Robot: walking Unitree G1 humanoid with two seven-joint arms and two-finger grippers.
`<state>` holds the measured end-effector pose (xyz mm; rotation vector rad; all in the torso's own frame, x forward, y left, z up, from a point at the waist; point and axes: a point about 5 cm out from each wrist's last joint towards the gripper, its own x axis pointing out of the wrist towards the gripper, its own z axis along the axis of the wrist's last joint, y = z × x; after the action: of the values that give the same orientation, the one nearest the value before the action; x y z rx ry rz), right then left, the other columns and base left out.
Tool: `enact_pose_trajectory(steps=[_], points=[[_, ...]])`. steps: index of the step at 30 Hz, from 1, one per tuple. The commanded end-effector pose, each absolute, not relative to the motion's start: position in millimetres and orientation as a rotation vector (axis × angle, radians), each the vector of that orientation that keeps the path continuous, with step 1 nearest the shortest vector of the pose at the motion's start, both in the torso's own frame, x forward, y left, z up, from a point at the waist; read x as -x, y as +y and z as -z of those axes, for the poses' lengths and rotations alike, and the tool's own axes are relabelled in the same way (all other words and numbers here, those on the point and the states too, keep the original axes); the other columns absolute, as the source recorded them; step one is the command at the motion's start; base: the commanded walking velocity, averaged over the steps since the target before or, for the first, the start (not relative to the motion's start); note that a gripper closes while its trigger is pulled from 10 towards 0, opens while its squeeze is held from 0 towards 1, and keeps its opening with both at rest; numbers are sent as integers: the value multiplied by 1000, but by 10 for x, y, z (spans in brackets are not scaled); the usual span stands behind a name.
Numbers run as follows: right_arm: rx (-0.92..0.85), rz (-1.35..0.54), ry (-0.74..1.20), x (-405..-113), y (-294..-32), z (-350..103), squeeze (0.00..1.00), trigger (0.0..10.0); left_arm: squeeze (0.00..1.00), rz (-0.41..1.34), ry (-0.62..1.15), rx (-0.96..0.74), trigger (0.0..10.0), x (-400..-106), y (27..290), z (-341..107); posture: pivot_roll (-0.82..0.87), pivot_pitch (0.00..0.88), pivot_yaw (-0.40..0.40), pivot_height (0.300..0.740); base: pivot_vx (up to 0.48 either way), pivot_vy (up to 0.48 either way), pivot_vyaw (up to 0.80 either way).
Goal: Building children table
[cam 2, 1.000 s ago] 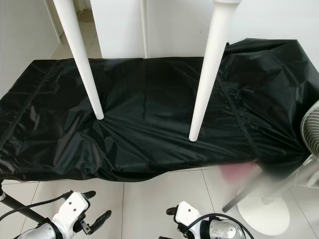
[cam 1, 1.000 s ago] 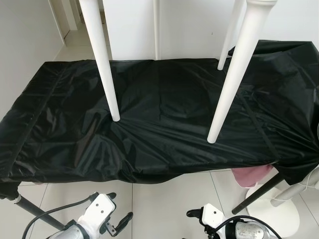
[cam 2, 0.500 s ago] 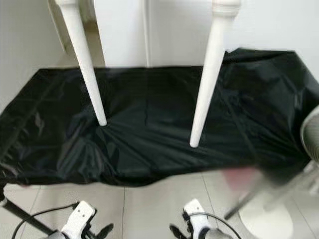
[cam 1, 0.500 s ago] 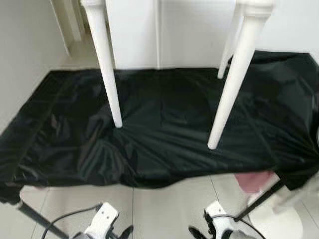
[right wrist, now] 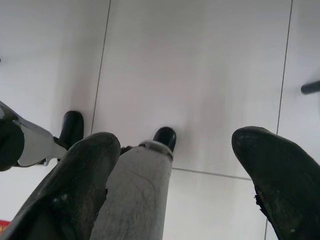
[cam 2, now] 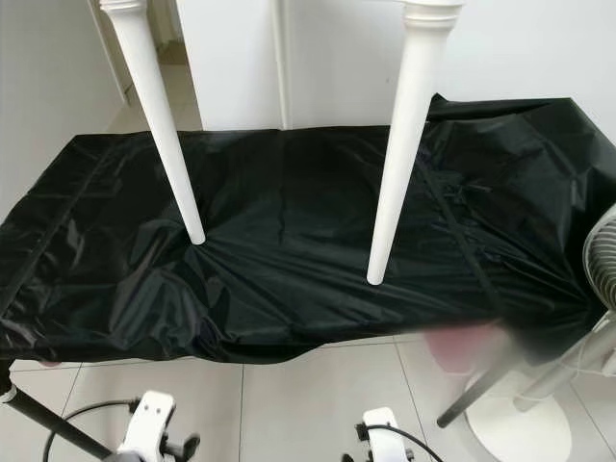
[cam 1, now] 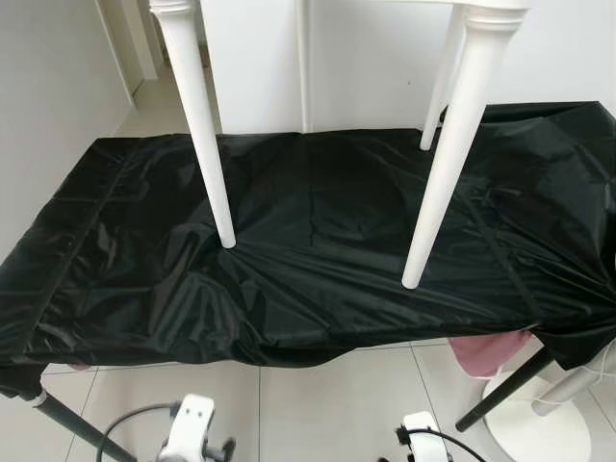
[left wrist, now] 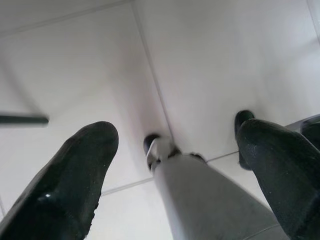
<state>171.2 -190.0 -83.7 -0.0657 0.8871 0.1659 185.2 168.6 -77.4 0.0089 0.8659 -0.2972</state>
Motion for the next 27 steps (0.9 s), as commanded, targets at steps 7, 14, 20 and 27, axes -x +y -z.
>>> enact_pose_trajectory(steps=[7, 14, 20, 27], points=[[38, -96, 921, -1666, -1840, 885, 0, 10000, 0, 203, 1009, -25, 10000, -1684, 1690, 906, 2, 0, 56, 740, 0, 0, 0], [54, -113, 940, -1643, -1739, 912, 0, 10000, 0, 257, 1026, -89, 10000, -1686, 1600, 919, -9, 0, 66, 740, 0, 0, 0], [69, -131, 952, -1641, -1716, 919, 0, 10000, 0, 256, 1041, -82, 10000, -1685, 1594, 923, -5, 0, 57, 740, 0, 0, 0], [81, -140, 957, -1648, -1705, 919, 0, 10000, 0, 265, 1047, -89, 10000, -1680, 1587, 927, 4, 0, 47, 740, 0, 0, 0]])
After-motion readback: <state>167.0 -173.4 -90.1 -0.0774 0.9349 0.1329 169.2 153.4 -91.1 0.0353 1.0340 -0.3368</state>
